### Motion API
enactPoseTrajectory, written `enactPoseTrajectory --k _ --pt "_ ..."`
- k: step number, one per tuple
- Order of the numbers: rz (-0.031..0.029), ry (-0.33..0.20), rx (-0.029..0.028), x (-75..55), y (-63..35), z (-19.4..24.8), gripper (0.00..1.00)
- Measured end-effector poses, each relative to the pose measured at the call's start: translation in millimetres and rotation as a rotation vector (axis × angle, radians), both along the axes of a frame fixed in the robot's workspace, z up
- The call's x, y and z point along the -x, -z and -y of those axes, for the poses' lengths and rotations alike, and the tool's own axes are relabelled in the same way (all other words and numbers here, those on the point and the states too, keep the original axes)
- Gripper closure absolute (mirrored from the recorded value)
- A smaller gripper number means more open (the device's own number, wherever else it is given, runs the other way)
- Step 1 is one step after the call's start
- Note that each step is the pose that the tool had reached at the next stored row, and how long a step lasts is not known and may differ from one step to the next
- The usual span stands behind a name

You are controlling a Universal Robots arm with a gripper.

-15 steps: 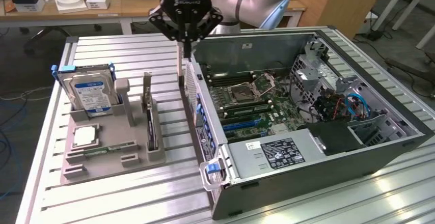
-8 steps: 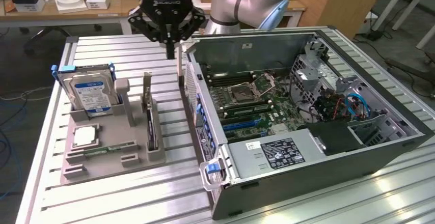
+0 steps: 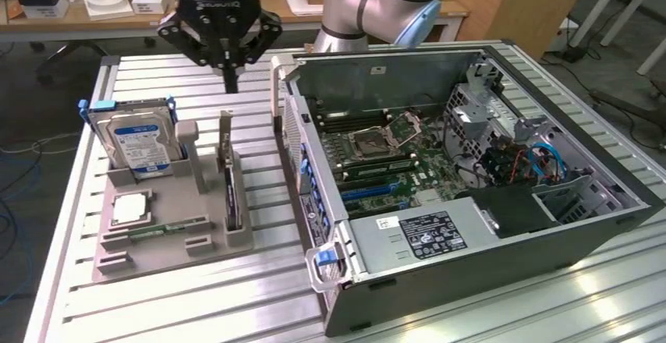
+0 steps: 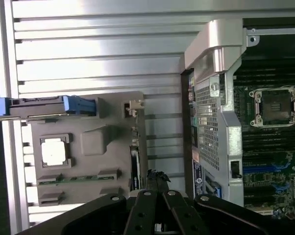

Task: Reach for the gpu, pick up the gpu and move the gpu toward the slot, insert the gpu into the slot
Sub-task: 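Reach for the gpu, then pick up the gpu and move the gpu toward the slot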

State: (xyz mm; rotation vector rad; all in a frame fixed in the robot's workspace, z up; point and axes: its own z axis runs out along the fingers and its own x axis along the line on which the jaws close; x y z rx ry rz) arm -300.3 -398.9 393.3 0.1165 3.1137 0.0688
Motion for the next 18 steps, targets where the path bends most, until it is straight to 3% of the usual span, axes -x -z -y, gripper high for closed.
enactPoseTrajectory --k 6,18 --pt "0.0001 0.0 0.0 27.2 0.1 0.0 0.9" --pt "0.0001 0.0 0.0 28.6 0.0 0.0 0.9"
